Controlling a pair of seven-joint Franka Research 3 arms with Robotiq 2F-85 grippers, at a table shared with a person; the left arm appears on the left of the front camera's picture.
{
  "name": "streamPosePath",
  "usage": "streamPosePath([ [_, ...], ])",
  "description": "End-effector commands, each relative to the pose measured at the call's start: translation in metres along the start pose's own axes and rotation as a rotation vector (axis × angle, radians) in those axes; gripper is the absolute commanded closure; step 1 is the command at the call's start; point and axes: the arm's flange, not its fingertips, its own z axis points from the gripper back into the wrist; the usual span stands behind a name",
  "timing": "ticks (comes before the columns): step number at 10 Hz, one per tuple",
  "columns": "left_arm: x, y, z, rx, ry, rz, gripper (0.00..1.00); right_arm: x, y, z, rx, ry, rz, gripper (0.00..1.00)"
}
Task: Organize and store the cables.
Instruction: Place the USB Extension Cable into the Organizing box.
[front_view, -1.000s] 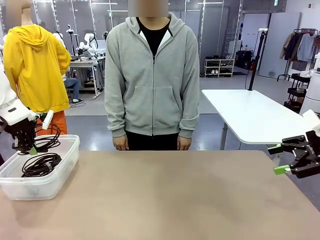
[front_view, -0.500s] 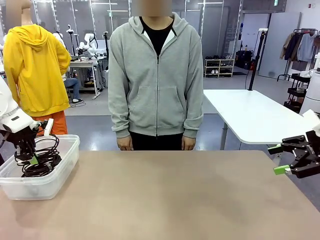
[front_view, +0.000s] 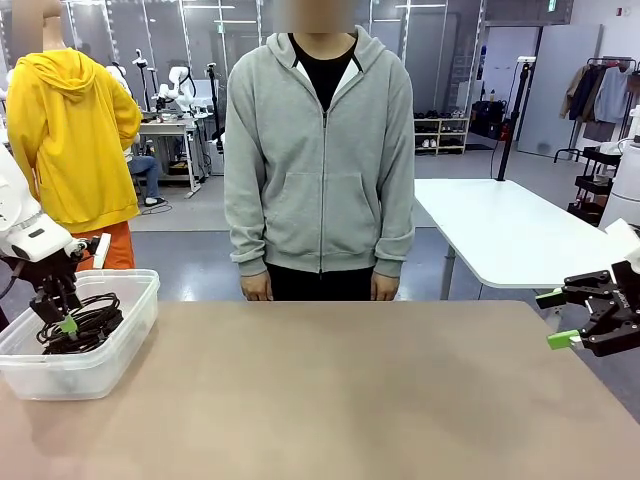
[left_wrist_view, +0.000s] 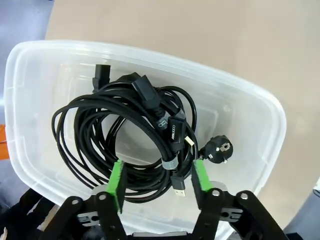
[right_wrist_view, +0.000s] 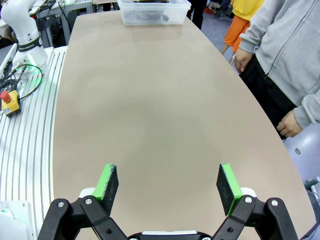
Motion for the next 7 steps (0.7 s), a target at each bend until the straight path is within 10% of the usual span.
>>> streamPosePath([
  [1, -0.001, 0.001, 0.007, -0.005, 0.018, 0.012, 0.12, 0.004, 0.002, 0.002, 0.006, 0.001, -0.028, 0.0],
  [7, 0.0, 0.001, 0.01, 0.018, -0.004, 0.002, 0.0, 0.004, 0.002, 0.002, 0.006, 0.001, -0.028, 0.0],
])
